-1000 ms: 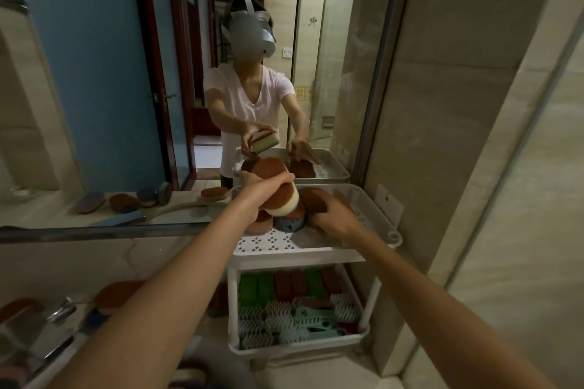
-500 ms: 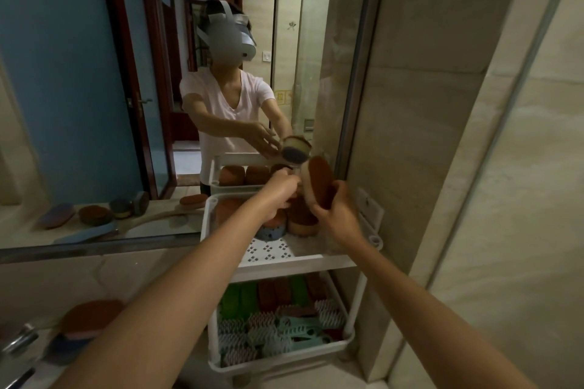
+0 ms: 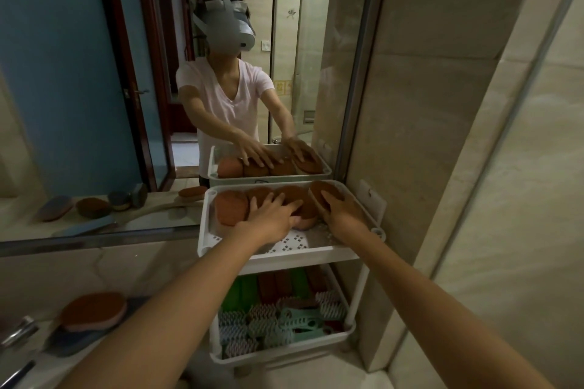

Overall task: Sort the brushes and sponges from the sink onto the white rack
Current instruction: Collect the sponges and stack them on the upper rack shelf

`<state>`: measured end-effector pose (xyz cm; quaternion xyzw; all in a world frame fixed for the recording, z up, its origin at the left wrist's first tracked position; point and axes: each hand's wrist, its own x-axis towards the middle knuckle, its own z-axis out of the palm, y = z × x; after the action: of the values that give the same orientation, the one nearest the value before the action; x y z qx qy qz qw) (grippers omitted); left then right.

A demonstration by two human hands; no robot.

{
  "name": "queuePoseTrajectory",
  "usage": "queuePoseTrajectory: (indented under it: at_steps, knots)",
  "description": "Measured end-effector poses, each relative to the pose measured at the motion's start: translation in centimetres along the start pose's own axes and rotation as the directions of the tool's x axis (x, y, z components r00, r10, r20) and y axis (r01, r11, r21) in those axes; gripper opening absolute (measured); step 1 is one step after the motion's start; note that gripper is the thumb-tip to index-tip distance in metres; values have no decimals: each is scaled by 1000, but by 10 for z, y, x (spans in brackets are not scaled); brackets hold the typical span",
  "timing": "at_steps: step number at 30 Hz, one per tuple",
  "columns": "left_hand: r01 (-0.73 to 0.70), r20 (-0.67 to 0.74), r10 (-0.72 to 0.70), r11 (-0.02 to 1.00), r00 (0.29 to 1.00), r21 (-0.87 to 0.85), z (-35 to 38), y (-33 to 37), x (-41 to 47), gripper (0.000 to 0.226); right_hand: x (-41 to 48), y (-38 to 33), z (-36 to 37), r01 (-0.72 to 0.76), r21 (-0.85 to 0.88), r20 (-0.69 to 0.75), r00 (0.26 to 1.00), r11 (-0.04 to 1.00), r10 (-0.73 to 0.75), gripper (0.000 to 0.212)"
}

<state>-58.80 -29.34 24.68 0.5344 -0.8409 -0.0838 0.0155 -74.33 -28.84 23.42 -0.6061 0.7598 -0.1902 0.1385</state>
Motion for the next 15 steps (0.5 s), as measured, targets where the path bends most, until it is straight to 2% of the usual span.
queuePoseTrajectory:
  at_steps: [5, 8, 10, 12, 15]
  knots:
    - [6, 4, -6, 1000, 1000, -6, -1, 1, -1, 49, -4, -4, 3, -41, -58, -37, 999, 997, 39, 61]
    - [2, 20, -2, 1000, 1000, -2, 0, 1, -1, 50, -6, -6, -1, -34, -195, 43, 998, 980, 43, 59]
    - [4, 41, -3, 1000, 999, -11, -1, 1, -1, 51, -10, -7, -6, 22, -261, 109, 994, 965, 7, 58]
    - [9, 28, -7, 997, 1000, -74, -3, 2, -1, 51, -16, -6, -11, 79, -291, 112, 993, 954, -48, 59]
    - [-21, -122, -6, 977, 992, -212, -7, 4, -7, 50, -24, -6, -14, 240, -185, -64, 965, 953, -256, 51]
